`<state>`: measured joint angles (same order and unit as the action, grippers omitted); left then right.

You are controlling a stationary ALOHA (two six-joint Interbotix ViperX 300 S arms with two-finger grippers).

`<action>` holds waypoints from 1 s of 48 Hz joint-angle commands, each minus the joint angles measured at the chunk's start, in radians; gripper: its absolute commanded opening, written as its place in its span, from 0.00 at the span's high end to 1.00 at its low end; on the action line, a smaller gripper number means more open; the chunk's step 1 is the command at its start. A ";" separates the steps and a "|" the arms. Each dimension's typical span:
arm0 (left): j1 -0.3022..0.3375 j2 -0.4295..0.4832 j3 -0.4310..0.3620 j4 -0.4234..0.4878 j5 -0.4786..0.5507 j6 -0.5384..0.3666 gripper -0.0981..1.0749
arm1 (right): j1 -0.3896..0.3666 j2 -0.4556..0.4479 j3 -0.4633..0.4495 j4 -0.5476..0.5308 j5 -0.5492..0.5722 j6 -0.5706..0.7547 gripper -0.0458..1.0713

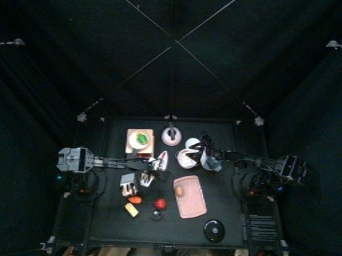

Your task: Place starfruit on plate

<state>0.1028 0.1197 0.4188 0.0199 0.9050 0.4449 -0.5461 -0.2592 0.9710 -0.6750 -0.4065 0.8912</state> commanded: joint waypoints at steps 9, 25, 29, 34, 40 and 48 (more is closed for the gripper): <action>0.003 -0.046 -0.038 -0.018 -0.009 -0.003 0.19 | 0.002 -0.031 -0.005 0.002 -0.003 -0.002 0.17; 0.008 -0.078 -0.071 -0.121 -0.141 -0.005 0.19 | 0.000 -0.064 0.020 0.002 -0.003 -0.002 0.17; 0.008 -0.077 -0.092 -0.160 -0.175 -0.005 0.19 | -0.002 -0.067 0.025 0.002 -0.003 -0.002 0.17; 0.002 -0.064 -0.130 -0.184 -0.209 -0.003 0.19 | -0.005 -0.069 0.025 0.002 -0.003 -0.002 0.17; -0.008 -0.025 -0.190 -0.193 -0.218 -0.005 0.19 | -0.006 -0.069 0.029 0.002 -0.002 -0.002 0.17; -0.055 0.051 -0.284 -0.236 -0.232 -0.002 0.19 | -0.009 -0.087 0.054 0.000 0.048 -0.002 0.17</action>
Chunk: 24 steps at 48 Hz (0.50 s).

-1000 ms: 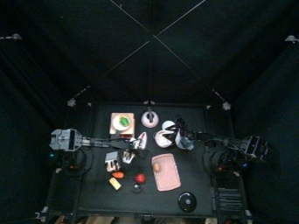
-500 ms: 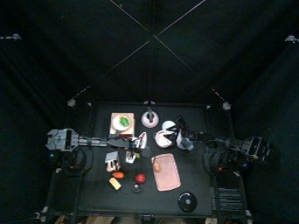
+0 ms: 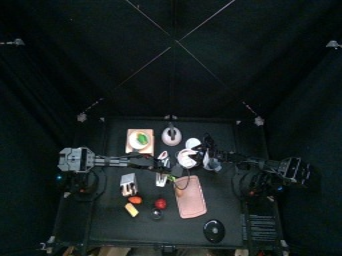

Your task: Place starfruit on plate

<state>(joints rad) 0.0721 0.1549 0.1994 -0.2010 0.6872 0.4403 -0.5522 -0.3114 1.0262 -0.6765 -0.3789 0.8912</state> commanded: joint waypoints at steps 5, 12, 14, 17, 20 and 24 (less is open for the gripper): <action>-0.046 0.057 -0.115 -0.018 -0.046 0.009 0.19 | -0.003 -0.064 0.011 0.002 0.054 -0.002 0.17; -0.067 0.121 -0.170 -0.020 -0.058 0.009 0.19 | -0.003 -0.110 0.037 0.002 0.064 0.000 0.17; -0.075 0.138 -0.187 -0.020 -0.058 0.009 0.19 | -0.003 -0.124 0.044 0.002 0.066 0.000 0.17; -0.084 0.164 -0.216 -0.020 -0.061 0.009 0.19 | -0.003 -0.143 0.055 0.002 0.067 -0.002 0.17; -0.092 0.184 -0.244 -0.020 -0.064 0.009 0.19 | -0.008 -0.163 0.066 0.005 0.067 0.000 0.17; -0.094 0.212 -0.284 -0.017 -0.081 0.011 0.19 | -0.011 -0.181 0.075 0.006 0.066 0.000 0.17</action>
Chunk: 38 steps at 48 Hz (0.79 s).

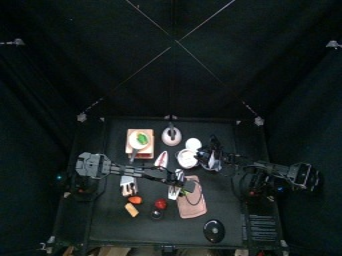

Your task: Place starfruit on plate

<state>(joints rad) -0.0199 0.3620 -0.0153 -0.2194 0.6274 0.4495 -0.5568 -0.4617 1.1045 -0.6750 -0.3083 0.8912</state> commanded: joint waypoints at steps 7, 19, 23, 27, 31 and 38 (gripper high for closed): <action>-0.002 0.035 -0.092 0.002 -0.058 0.002 0.19 | -0.009 -0.049 0.009 0.008 -0.003 0.002 0.17; -0.002 0.061 -0.095 -0.009 -0.106 0.002 0.18 | -0.011 -0.052 0.006 0.008 -0.003 0.000 0.17; -0.002 0.067 -0.095 -0.025 -0.123 0.002 0.18 | -0.012 -0.052 0.008 0.008 -0.003 0.000 0.17; 0.000 0.072 -0.094 -0.041 -0.126 0.002 0.17 | -0.012 -0.052 0.006 0.008 -0.003 0.000 0.17; 0.002 0.074 -0.092 -0.060 -0.130 0.002 0.17 | -0.011 -0.052 0.006 0.008 -0.003 0.000 0.17; 0.003 0.077 -0.091 -0.074 -0.138 0.002 0.17 | -0.012 -0.052 0.005 0.009 -0.005 0.002 0.17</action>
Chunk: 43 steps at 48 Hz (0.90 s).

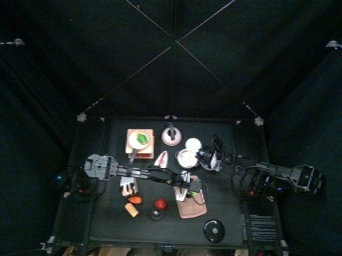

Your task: Place starfruit on plate

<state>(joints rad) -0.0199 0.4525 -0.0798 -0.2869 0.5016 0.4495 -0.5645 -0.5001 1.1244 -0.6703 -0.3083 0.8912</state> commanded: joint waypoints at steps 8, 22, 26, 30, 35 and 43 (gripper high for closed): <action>0.005 -0.005 -0.029 -0.012 -0.012 0.002 0.17 | -0.005 -0.014 -0.015 0.003 -0.003 0.002 0.17; 0.008 0.000 -0.028 -0.032 -0.034 0.002 0.15 | -0.005 -0.014 -0.015 0.003 -0.005 0.000 0.17; 0.008 -0.002 -0.026 -0.034 -0.034 0.002 0.12 | -0.005 -0.014 -0.015 0.003 -0.005 0.000 0.17; 0.008 0.000 -0.026 -0.034 -0.034 0.002 0.07 | -0.003 -0.014 -0.017 0.003 -0.005 0.000 0.17; 0.008 0.000 -0.029 -0.034 -0.034 0.000 0.04 | -0.005 -0.012 -0.017 0.003 -0.003 0.000 0.17; 0.008 -0.008 -0.028 -0.034 -0.048 0.000 0.04 | -0.003 -0.011 -0.017 0.005 -0.005 0.000 0.17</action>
<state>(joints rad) -0.0153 0.4694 -0.0798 -0.3175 0.4694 0.4495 -0.5660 -0.5001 1.1229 -0.6688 -0.3083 0.8912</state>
